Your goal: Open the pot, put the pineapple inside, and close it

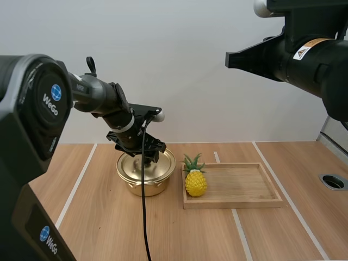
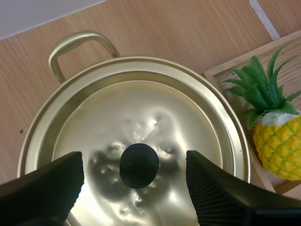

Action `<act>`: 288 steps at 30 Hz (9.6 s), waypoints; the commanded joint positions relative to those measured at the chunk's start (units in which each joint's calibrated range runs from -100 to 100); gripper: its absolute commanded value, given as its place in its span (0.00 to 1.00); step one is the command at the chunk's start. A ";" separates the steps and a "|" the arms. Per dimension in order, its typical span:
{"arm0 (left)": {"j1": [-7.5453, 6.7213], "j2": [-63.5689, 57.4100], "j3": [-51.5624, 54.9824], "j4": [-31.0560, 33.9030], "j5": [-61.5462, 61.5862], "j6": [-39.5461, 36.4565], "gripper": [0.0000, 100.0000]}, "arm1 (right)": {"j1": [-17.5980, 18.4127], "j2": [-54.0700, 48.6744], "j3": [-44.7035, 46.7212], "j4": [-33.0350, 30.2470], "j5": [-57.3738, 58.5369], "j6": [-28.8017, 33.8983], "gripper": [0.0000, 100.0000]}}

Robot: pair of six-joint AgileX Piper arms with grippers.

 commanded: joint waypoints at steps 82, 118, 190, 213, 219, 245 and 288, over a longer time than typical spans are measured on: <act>-0.22 -31.37 -9.68 -7.77 -37.29 -0.04 0.00 | -0.20 -0.26 -0.35 0.09 4.24 -0.21 0.00; 3.28 -60.92 -9.68 -8.65 -37.00 -5.64 0.00 | -0.20 -0.26 -0.35 5.17 12.76 -3.46 0.00; 3.28 -60.92 -9.68 -8.66 -28.55 -5.64 0.00 | -0.20 24.95 -0.07 28.91 49.20 -29.33 0.00; 3.28 -60.92 -9.68 -8.66 -28.55 -5.64 0.00 | -0.20 26.44 -0.07 25.29 50.09 -27.63 1.00; 3.28 -60.92 -9.68 -8.66 -28.55 -5.64 0.00 | -0.20 26.44 -0.01 26.64 49.73 -28.20 1.00; 3.28 -60.92 -9.68 -8.66 -28.55 -5.64 0.00 | -0.20 40.32 11.85 33.78 33.39 -33.52 1.00; 3.28 -60.92 -9.68 -8.66 -28.55 -5.64 0.00 | 2.19 56.29 11.29 49.42 17.61 -48.79 1.00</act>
